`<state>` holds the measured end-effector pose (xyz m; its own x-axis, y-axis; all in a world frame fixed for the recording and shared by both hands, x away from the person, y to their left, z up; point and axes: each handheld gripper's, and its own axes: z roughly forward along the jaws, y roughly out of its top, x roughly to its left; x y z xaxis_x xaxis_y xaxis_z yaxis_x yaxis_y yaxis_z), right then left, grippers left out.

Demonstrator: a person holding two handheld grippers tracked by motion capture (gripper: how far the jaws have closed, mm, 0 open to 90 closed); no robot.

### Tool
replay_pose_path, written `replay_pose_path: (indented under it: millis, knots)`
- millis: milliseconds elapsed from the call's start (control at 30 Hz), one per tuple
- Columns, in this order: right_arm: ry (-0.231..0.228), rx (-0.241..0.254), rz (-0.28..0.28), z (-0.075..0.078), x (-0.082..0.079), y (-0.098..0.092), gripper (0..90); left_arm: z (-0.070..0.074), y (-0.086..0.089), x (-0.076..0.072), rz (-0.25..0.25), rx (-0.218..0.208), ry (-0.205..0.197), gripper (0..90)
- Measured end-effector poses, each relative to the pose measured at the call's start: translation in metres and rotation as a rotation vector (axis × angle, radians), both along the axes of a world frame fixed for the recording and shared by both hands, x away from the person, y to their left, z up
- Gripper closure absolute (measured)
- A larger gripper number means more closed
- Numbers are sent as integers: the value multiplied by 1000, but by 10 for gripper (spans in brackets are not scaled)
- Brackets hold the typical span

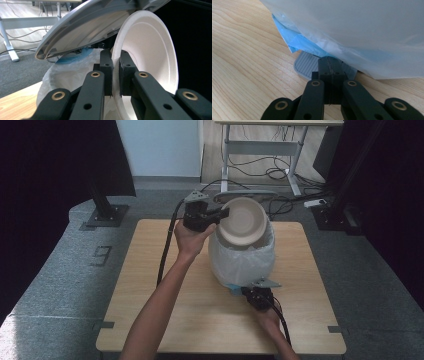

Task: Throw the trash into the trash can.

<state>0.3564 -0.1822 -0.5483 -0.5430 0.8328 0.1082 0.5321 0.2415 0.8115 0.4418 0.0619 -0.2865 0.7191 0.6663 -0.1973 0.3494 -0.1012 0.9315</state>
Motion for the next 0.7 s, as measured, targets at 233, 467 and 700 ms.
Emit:
replay_pose_path:
  millis: [233,467,700]
  knots:
    - [0,0,1,0,0,0,894,-3,-2,1,17,43,-28,549]
    - [-4,-5,-2,0,0,1,894,-1,3,-8,-13,50,-34,524]
    - [-3,-5,0,0,0,0,894,-2,12,-19,-3,53,-30,444]
